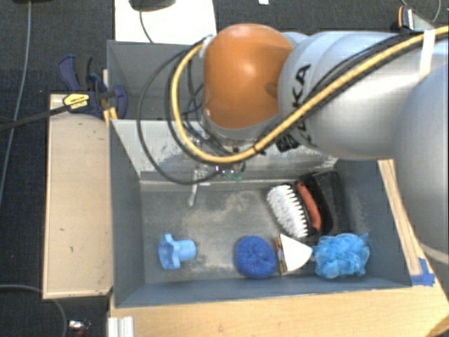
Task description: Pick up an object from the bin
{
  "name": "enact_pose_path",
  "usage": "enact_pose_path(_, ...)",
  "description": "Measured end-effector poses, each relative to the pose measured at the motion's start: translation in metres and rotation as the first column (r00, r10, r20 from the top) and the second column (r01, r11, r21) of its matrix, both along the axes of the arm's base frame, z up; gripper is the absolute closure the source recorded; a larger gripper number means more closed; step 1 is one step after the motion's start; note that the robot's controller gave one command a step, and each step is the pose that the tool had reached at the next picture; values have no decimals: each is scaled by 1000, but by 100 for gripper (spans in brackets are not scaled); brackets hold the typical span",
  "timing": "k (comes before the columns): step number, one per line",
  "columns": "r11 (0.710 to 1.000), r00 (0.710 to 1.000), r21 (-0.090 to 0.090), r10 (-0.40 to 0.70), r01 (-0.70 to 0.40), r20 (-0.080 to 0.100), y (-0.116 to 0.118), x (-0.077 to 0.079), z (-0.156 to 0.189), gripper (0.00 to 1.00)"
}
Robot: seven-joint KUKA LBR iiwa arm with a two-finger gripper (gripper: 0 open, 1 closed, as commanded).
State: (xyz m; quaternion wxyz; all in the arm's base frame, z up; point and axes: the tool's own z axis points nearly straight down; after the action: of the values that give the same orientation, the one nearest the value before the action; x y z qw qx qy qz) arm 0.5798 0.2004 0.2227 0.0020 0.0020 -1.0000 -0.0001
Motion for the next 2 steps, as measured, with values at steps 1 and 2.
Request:
enact_pose_path(1,1000,1000,2,-8,8,8,-1,2,4,0)
enact_pose_path(2,993,993,3,120,-120,13,17,-62,-114,0)
